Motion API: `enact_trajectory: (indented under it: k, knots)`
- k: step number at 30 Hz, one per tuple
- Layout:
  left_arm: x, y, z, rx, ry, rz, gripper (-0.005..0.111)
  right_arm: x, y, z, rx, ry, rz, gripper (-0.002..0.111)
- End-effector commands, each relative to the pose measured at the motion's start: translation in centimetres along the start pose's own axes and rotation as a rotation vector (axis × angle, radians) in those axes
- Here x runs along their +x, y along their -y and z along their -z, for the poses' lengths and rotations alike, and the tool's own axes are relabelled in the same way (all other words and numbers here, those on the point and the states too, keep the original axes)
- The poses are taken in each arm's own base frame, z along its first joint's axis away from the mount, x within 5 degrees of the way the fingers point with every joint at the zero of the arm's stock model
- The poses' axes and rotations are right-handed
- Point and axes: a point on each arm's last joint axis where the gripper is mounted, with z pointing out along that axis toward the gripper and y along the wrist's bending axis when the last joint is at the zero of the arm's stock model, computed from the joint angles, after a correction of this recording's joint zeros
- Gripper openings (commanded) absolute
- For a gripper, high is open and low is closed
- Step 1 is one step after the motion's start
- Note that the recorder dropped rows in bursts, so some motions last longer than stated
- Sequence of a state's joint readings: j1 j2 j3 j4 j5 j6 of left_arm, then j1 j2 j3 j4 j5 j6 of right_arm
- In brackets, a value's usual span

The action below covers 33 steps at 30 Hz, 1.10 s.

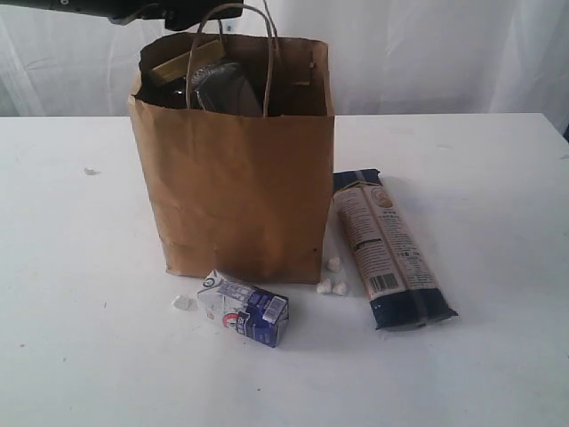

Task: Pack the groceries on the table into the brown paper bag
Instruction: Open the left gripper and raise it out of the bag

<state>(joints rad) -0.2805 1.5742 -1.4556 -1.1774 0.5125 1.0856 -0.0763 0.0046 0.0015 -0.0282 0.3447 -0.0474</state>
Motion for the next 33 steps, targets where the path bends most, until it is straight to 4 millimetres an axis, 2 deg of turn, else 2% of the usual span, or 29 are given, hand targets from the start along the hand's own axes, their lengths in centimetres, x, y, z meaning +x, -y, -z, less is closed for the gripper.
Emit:
enact_trajectory:
  k: [1,7,11,17,21,24,30,33]
  knots:
    - [-0.4,0.3,0.2,0.017,0.017,0.022,0.105,-0.1,0.0,0.0,0.006,0.007,-0.001,0.0]
    - [-0.8,0.6,0.3,0.042,0.038,0.043,0.105,-0.1,0.0,0.0,0.006,0.007,-0.001,0.0]
    - [-2.9,1.2,1.2,0.047,0.092,-0.004,0.105,-0.1,0.0,0.0,0.006,0.007,-0.001,0.0]
    - [-7.2,3.4,4.7,0.023,0.197,-0.14,0.105,-0.1,0.0,0.0,0.006,0.007,-0.001,0.0]
    - [-8.3,4.2,7.1,-0.103,0.173,-0.322,0.105,-0.1,0.0,0.0,0.006,0.007,-0.001,0.0]
    - [-7.6,3.6,8.3,-0.242,0.017,-0.489,0.105,-0.1,0.0,0.0,0.006,0.007,-0.001,0.0]
    - [-4.2,0.2,9.8,-0.547,-0.448,-0.415,0.105,-0.1,0.0,0.0,0.006,0.007,-0.001,0.0]
    - [-1.7,-2.6,10.6,-0.776,-0.697,-0.348,0.105,-0.1,0.0,0.0,0.006,0.007,-0.001,0.0]
